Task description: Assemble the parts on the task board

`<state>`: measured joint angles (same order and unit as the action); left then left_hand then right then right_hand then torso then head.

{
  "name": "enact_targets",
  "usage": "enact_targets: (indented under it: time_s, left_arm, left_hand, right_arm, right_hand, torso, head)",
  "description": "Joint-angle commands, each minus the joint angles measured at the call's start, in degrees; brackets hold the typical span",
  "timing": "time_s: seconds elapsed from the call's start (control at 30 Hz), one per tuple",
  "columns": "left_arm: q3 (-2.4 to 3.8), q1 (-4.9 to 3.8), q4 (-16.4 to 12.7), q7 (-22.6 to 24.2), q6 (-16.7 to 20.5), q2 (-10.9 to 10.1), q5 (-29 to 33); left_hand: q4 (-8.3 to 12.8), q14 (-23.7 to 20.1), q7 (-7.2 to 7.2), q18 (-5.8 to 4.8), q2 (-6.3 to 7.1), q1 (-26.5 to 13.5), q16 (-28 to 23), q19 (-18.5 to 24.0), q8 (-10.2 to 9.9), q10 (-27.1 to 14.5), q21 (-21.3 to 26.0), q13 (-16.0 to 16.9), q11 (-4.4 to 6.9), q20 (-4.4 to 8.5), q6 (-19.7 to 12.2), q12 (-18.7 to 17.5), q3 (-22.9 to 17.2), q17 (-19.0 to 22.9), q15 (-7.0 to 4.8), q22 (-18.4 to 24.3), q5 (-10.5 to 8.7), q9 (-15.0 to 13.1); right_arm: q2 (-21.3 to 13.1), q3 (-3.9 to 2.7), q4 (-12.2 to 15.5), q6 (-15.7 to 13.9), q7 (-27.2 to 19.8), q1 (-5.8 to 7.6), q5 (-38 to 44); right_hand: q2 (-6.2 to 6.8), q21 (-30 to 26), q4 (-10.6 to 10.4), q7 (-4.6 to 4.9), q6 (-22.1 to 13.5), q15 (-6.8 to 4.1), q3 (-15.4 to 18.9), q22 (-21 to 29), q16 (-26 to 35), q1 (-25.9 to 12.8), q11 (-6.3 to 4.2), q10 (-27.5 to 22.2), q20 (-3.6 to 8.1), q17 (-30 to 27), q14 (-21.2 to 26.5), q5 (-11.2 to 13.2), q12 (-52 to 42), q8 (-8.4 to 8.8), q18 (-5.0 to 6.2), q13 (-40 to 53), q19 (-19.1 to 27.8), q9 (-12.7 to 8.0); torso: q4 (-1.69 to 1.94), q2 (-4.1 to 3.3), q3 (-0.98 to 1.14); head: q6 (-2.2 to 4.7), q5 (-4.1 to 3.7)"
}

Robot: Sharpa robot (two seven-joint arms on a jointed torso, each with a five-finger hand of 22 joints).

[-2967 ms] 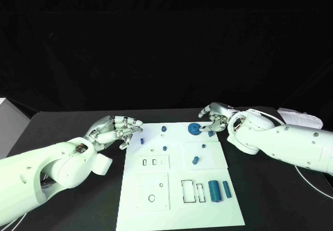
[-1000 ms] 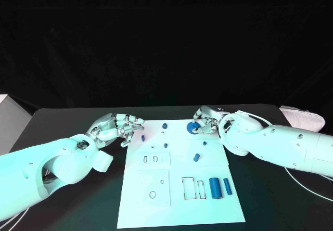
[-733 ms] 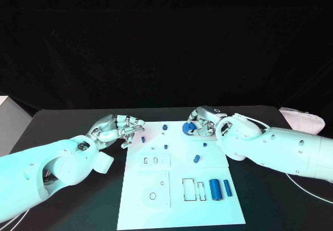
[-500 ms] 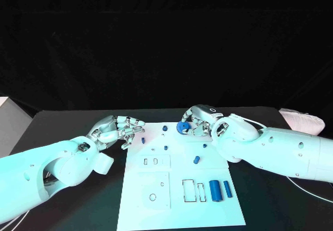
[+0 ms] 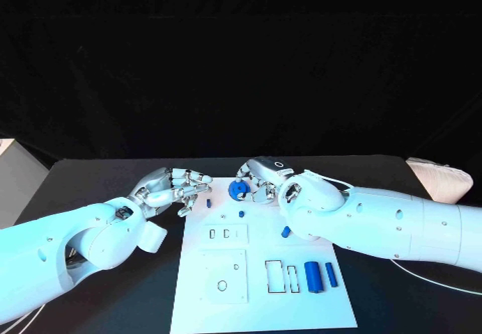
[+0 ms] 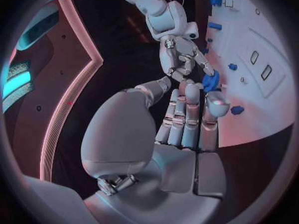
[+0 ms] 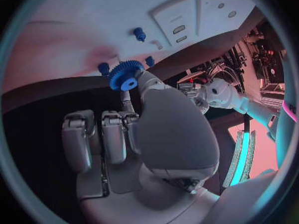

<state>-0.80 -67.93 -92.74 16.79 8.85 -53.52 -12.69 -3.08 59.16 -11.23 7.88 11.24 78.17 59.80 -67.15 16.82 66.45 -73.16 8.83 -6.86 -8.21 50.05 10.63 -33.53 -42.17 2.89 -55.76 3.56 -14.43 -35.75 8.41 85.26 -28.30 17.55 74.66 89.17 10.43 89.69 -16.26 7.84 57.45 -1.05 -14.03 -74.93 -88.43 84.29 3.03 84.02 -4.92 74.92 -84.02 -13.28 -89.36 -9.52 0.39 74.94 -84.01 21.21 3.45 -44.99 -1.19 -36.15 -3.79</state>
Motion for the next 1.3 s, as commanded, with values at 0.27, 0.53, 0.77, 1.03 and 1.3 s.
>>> enact_targets:
  time_s: [0.27,0.53,0.77,1.03,1.3]
  left_arm:
    - [0.04,-0.11,-0.2,0.1,-1.0,0.0,0.2]
    - [0.04,-0.11,-0.3,0.2,-1.0,-0.1,0.2]
    - [0.04,-0.11,-0.3,0.2,-1.0,-0.2,0.2]
    - [0.04,-0.12,-0.2,0.1,-1.0,-0.3,0.2]
    - [0.04,-0.12,-0.2,0.1,-1.0,-0.3,0.2]
  left_hand:
    - [0.1,-0.1,0.17,-0.82,-0.22,-0.5,0.1,0.0,-0.1,-0.5,-0.3,0.1,0.13,-0.16,-0.2,0.2,-0.6,-0.1,-0.07,-0.1,-0.21,-0.1]
    - [0.1,-0.1,0.17,-0.83,-0.21,-0.5,0.1,0.0,-0.1,-0.5,-0.3,0.2,0.12,-0.16,-0.2,0.2,-0.6,-0.1,-0.07,-0.2,-0.21,-0.1]
    - [0.1,-0.1,0.17,-0.83,-0.21,-0.5,0.1,0.0,-0.1,-0.5,-0.3,0.2,0.12,-0.16,-0.2,0.2,-0.6,-0.1,-0.07,-0.2,-0.21,-0.1]
    - [0.1,-0.1,0.17,-0.83,-0.21,-0.5,0.1,0.0,-0.1,-0.5,-0.3,0.2,0.12,-0.16,-0.2,0.2,-0.6,-0.1,-0.07,-0.2,-0.21,-0.1]
    - [0.1,-0.1,0.17,-0.83,-0.21,-0.5,0.1,0.0,-0.1,-0.5,-0.3,0.2,0.12,-0.16,-0.2,0.2,-0.6,-0.1,-0.07,-0.2,-0.21,-0.1]
  right_arm:
    - [2.9,0.15,-3.5,1.4,0.1,-0.78,2.0]
    - [3.7,0.43,-4.6,2.6,0.2,-1.10,2.1]
    - [3.7,0.58,-4.9,3.6,0.5,-1.20,2.2]
    - [3.9,0.68,-5.5,3.7,0.9,-1.23,2.3]
    - [4.1,0.76,-6.0,3.5,0.8,-1.29,1.9]
  right_hand:
    - [0.31,0.3,0.0,-0.57,0.8,-0.45,-0.3,-15.1,-0.2,-0.2,-0.37,5.2,0.42,10.5,-5.0,0.2,0.0,-0.05,-0.39,14.1,-6.0,0.0]
    - [0.28,0.3,0.0,-0.50,0.6,-0.43,-0.5,-15.1,-0.2,-0.2,-0.33,5.0,0.42,10.5,-5.0,0.4,0.2,0.03,-0.39,13.9,-6.0,-0.1]
    - [0.29,0.3,0.0,-0.49,0.6,-0.42,-0.6,-15.1,-0.2,-0.3,-0.32,5.0,0.42,10.5,-5.0,0.4,0.2,0.05,-0.39,13.9,-6.0,-0.1]
    - [0.39,0.3,0.0,-0.43,0.5,-0.38,-0.7,-15.1,-0.2,-0.3,-0.27,4.8,0.41,10.5,-5.0,0.6,0.3,0.11,-0.39,13.7,-6.0,-0.2]
    - [0.70,0.3,0.0,-0.17,-0.2,-0.22,-1.1,-15.1,-0.1,-0.8,-0.06,4.4,0.31,10.3,-4.9,0.9,0.7,0.50,-0.39,13.2,-6.0,-0.4]
  torso:
    - [0.14,-0.29,-0.09]
    - [0.16,-0.38,-0.18]
    - [0.14,-0.25,-0.10]
    - [0.15,-0.23,-0.14]
    - [0.21,-0.25,-0.16]
  head:
    - [-0.47,0.17]
    - [-0.81,0.14]
    - [-1.15,0.22]
    - [-1.08,0.11]
    - [-1.02,0.07]
